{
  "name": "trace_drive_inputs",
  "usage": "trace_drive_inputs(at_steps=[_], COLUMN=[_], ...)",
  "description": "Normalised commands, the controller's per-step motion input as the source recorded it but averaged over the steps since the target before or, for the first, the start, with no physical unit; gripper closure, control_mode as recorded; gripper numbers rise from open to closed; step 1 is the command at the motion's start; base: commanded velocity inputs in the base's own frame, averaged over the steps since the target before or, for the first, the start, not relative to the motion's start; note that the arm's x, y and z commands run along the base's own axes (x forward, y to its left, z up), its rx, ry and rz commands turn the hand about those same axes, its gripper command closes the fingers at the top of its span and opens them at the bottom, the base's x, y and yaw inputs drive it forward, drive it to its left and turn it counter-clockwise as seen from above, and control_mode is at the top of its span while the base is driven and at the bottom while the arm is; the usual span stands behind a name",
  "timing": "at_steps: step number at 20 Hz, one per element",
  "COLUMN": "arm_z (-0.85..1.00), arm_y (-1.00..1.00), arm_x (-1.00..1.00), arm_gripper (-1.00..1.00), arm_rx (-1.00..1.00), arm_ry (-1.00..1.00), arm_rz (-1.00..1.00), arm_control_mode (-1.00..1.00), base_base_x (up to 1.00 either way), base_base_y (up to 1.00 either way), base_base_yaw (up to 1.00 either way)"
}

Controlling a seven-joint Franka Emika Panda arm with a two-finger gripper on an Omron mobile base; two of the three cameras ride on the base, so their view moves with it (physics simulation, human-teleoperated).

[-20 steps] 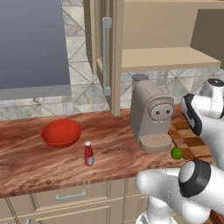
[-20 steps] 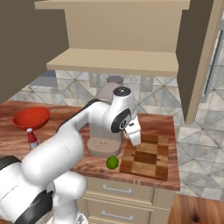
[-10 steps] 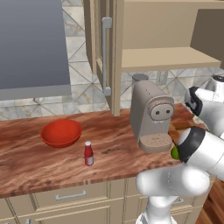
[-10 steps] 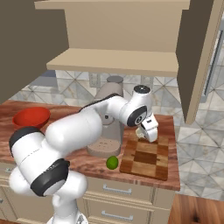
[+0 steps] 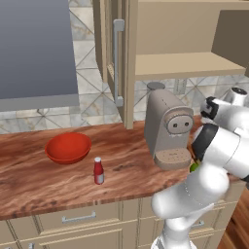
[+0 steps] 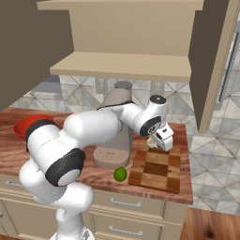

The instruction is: Open the cabinet. Place the bowl and condiment on the counter. Then place the lime and garlic on the cutting board.

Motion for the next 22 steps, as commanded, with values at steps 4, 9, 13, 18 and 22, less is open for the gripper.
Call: trace_drive_inputs(at_steps=[4,9,13,18,22], arm_z=[-0.26,-0.27,-0.31,-0.22,-0.13], arm_y=[0.0,0.0,-0.02,0.0,0.0], arm_x=[0.25,0.14,0.02,0.02,0.13], arm_gripper=[1.0,1.0,1.0,1.0,1.0], arm_rx=[0.0,0.0,0.0,0.0,0.0], arm_ry=[0.0,0.0,0.0,0.0,0.0], arm_rz=[0.12,0.1,0.1,0.08,0.07], arm_control_mode=[-1.0,-1.0,-1.0,-1.0,-1.0], base_base_x=[0.0,0.0,0.0,0.0,0.0], base_base_y=[0.0,0.0,0.0,0.0,0.0], base_base_yaw=[0.0,0.0,0.0,0.0,0.0])
